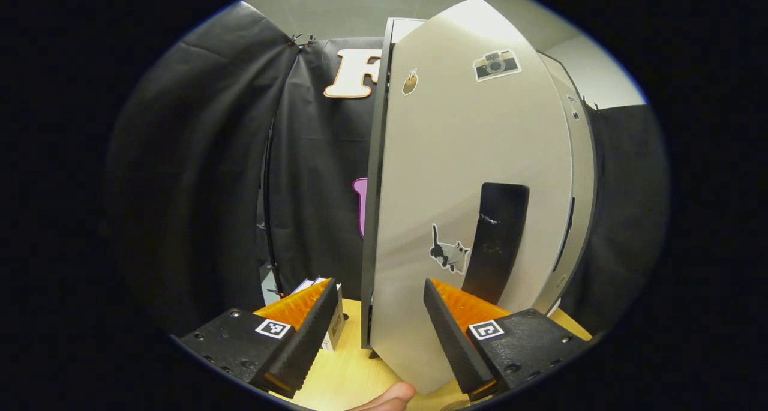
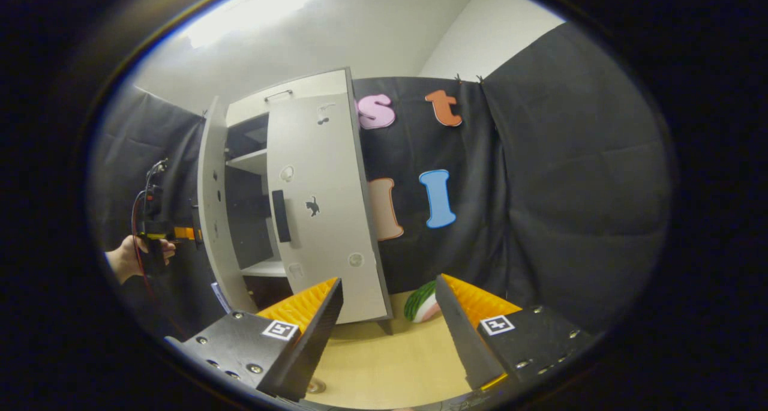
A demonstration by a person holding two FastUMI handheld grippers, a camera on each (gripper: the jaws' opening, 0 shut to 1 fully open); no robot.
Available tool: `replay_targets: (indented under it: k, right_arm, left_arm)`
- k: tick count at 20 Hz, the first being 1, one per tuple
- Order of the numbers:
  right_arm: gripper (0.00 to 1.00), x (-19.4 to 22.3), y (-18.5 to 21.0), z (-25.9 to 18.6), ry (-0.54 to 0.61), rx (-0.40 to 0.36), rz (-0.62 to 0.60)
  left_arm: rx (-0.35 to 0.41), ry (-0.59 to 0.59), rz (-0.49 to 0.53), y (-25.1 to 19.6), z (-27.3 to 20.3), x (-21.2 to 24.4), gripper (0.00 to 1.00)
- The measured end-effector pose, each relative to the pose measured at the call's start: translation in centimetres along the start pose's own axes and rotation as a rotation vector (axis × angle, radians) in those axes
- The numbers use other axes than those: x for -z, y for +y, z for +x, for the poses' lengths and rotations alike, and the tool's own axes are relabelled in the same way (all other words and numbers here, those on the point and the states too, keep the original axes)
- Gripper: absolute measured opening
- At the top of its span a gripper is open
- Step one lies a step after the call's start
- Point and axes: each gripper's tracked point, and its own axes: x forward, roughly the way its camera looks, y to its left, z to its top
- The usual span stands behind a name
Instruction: Grasp the bottle in the cabinet with the left hand and place it on the coaster, then close the right door with the right hand and the left door with the left hand.
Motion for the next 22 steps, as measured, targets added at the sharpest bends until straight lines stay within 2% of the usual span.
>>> replay_targets:
  k: [5, 10, 12, 13, 14, 17, 18, 22]
  right_arm:
    - [0.94, -1.5, -1.0, 1.4, -0.024, 0.01, -0.02]
    - [0.94, -2.1, -0.6, 0.0, -0.02, -0.006, -0.039]
    - [0.94, -2.3, -0.5, -1.0, -0.008, -0.019, -0.047]
    - [0.94, -2.5, -0.4, -1.5, -0.002, -0.027, -0.051]
    - [0.94, -2.9, -0.3, -1.9, 0.002, -0.031, -0.051]
    - [0.94, -4.4, 0.6, -3.0, -0.025, -0.059, -0.053]
    - [0.94, -5.0, 1.0, -3.2, -0.042, -0.071, -0.058]
    - [0.94, -7.3, 4.1, -3.3, -0.087, -0.111, -0.08]
  left_arm:
    - [0.031, -0.003, -0.012, -1.4, 0.8, 0.3, 0.93]
    - [0.028, 0.013, 0.008, -2.5, -0.1, 0.7, 0.93]
    - [0.021, 0.008, 0.011, -2.7, -1.5, 0.2, 0.93]
    - [0.012, 0.008, 0.011, -2.8, -2.4, 0.1, 0.87]
    - [0.004, 0.014, 0.009, -2.8, -3.4, 0.0, 0.92]
    - [0.016, -0.022, 0.005, -3.9, -6.6, -1.4, 0.93]
    - [0.015, -0.042, 0.012, -4.2, -7.4, -1.9, 0.96]
    - [0.011, -0.056, 0.048, -5.3, -10.6, -1.8, 0.96]
